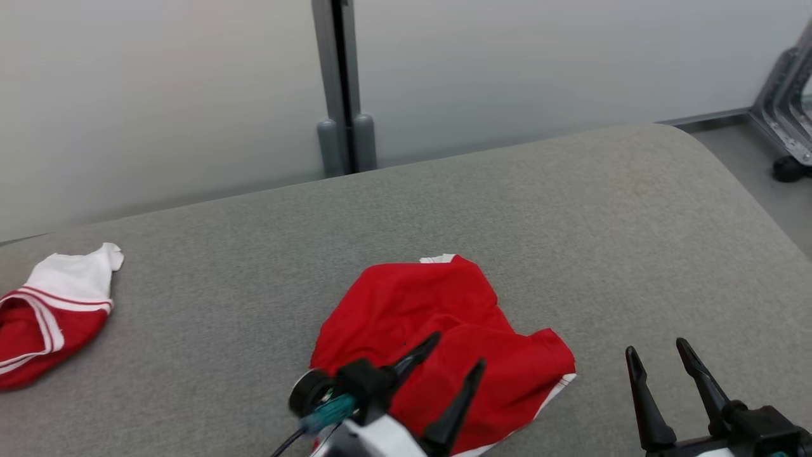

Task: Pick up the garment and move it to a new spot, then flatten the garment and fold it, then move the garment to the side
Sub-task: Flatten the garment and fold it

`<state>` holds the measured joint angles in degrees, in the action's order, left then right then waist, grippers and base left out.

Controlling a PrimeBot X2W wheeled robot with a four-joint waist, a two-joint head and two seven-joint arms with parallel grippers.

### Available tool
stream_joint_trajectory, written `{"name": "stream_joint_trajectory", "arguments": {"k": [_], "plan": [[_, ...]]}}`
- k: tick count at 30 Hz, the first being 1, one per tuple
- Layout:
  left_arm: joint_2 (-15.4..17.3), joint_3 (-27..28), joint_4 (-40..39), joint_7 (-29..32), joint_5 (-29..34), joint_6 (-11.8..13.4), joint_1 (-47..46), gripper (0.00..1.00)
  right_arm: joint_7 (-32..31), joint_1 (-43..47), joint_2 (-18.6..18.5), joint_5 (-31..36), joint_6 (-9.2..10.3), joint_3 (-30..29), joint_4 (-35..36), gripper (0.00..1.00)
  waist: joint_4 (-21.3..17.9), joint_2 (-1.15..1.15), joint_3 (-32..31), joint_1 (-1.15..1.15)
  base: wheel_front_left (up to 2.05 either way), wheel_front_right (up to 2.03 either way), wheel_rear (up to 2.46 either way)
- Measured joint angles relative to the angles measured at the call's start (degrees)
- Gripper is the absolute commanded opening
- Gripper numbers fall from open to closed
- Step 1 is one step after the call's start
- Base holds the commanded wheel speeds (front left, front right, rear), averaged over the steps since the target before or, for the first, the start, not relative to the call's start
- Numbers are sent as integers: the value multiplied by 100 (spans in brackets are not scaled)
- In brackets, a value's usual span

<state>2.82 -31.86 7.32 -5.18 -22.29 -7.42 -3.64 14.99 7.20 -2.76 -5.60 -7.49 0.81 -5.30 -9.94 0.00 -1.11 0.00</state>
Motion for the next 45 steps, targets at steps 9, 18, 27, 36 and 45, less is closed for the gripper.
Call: {"name": "stream_joint_trajectory", "arguments": {"k": [9, 18, 27, 36, 45], "plan": [[-9, -1357, 1298, 1282, -323, -1, -1911, 100, 0, -363, -2, -261, 0, 126, -49, 100, -1021, 0, 438, 0, 0, 0, 0], [-14, -1622, 2345, 1216, -331, 297, -2357, 100, 0, -382, -1, -457, 0, 101, -87, 100, -1774, 0, 862, 0, 0, 0, 0], [-5, -1543, 3104, 846, -453, 558, -2648, 60, 0, -516, 0, -472, 0, 97, -80, 100, -1931, 0, 1067, 0, 0, 0, 0], [-5, -1561, 3757, 573, -593, 644, -3012, 100, 0, -560, 1, -466, 0, 143, -100, 100, -1844, 0, 1150, 0, 0, 0, 0], [-8, -1788, 4281, 208, -688, 599, -3155, 100, 0, -619, 1, -461, 0, 148, -148, 100, -1871, 0, 1148, 0, 0, 0, 0]]}}
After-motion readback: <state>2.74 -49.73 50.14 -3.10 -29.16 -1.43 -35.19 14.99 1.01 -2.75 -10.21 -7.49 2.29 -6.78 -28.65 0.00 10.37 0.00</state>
